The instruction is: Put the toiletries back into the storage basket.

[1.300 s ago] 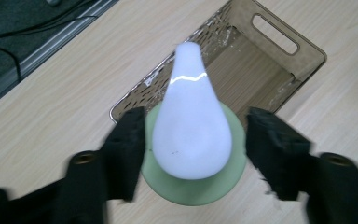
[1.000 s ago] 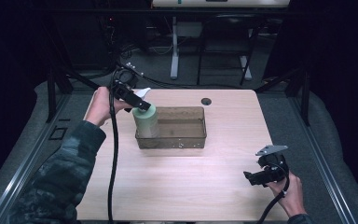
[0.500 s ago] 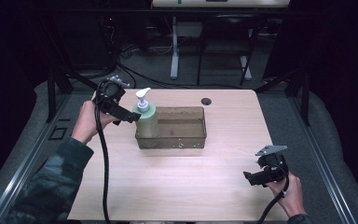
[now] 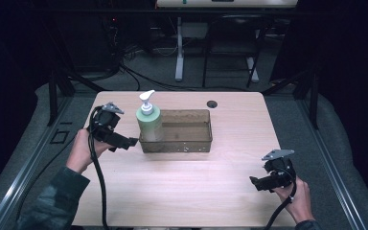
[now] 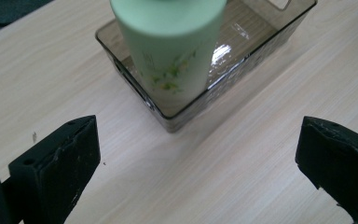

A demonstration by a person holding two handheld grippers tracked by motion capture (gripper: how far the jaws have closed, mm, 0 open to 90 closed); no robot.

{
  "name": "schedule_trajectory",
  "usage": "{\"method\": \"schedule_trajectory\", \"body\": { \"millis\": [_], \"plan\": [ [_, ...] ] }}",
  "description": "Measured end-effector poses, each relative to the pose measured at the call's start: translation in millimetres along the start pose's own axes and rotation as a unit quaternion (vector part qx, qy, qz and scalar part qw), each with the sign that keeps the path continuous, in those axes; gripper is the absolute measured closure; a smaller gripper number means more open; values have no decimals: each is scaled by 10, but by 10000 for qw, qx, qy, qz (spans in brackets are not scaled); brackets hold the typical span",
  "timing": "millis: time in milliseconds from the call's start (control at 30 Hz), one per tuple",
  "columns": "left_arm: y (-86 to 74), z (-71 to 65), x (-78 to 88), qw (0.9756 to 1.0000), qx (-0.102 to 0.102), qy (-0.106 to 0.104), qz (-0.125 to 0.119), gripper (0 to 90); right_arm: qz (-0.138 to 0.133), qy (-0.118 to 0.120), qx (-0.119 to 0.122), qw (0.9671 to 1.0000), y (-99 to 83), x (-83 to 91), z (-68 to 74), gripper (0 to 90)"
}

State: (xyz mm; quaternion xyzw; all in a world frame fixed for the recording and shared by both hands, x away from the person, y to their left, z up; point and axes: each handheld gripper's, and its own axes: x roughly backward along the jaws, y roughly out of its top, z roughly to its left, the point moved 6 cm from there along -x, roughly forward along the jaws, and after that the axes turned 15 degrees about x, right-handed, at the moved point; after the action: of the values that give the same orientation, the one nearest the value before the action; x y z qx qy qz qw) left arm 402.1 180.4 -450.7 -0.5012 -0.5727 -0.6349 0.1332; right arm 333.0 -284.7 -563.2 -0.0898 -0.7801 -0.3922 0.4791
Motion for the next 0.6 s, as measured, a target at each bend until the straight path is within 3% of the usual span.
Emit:
{"method": "schedule_trajectory", "body": {
  "millis": [267,600],
  "plan": [
    [-303,80,-151,9998,198,-39,75,0,-8,-23,-14,10000,-7,15,-14,51],
    [-476,142,-328,9996,243,24,138,0,18,-19,-10,10000,-26,-6,-24,50]
  ]
}}
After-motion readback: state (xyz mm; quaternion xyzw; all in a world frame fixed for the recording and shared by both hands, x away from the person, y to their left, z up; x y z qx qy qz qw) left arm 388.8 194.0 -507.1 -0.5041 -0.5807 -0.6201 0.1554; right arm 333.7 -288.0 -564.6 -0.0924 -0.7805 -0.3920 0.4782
